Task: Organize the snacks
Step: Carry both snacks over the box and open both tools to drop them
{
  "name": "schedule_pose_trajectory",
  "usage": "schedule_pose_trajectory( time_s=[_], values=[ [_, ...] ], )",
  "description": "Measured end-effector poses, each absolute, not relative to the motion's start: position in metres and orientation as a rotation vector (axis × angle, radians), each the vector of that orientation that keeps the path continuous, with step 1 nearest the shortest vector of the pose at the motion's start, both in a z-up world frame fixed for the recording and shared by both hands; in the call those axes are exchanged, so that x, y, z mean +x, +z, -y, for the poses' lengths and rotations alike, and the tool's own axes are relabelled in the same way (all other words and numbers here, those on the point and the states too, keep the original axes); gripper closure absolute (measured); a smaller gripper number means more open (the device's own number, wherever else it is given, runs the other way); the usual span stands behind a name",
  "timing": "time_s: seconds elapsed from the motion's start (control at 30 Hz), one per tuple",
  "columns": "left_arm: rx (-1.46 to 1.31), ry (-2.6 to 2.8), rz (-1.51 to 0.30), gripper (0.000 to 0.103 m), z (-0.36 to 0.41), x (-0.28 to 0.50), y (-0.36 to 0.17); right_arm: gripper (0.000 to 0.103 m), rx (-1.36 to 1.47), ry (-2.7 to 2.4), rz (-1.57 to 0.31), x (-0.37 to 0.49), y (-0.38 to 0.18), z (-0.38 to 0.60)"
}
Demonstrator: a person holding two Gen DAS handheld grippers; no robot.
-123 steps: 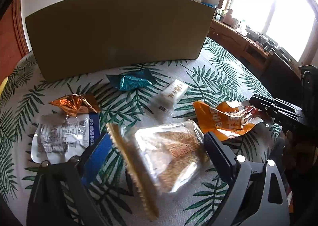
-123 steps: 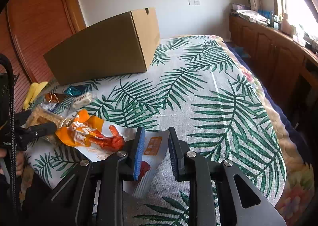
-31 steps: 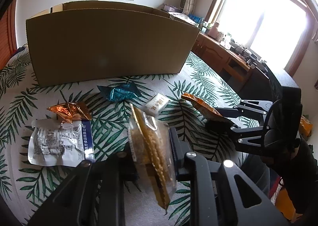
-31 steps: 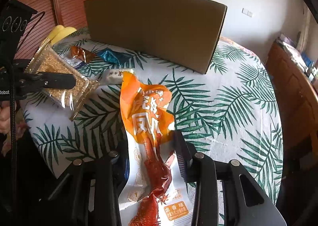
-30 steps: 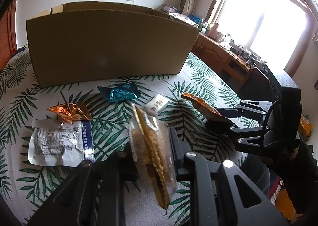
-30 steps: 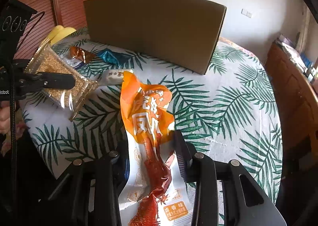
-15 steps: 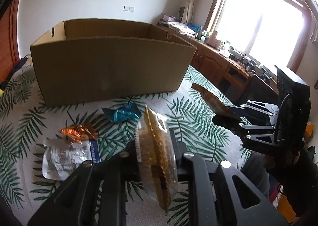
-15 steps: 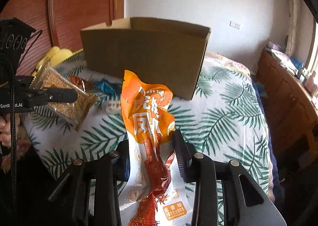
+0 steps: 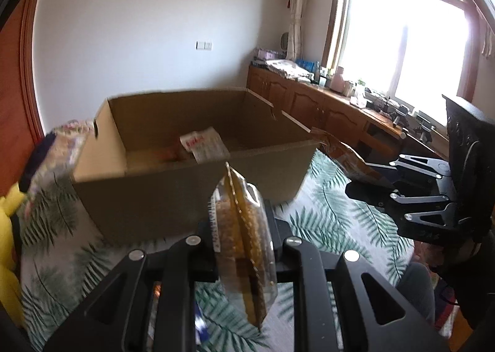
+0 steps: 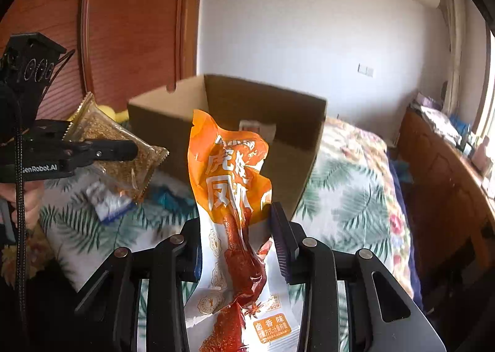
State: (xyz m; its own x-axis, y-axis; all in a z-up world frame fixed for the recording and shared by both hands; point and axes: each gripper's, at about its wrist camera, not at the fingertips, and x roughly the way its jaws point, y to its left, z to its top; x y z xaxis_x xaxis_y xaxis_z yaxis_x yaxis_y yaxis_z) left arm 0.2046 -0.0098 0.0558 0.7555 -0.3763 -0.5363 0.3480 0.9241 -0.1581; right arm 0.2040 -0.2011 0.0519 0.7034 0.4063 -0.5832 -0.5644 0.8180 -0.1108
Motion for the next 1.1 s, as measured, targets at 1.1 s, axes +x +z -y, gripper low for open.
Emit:
schedule_pose_trajectory(
  time_s=[1.1],
  values=[
    [-0.02, -0.281, -0.499, 0.086, -0.036, 0.359, 0.077, 0.068, -0.278, 0.619, -0.448, 0.35, 0.089, 0.122]
  ],
)
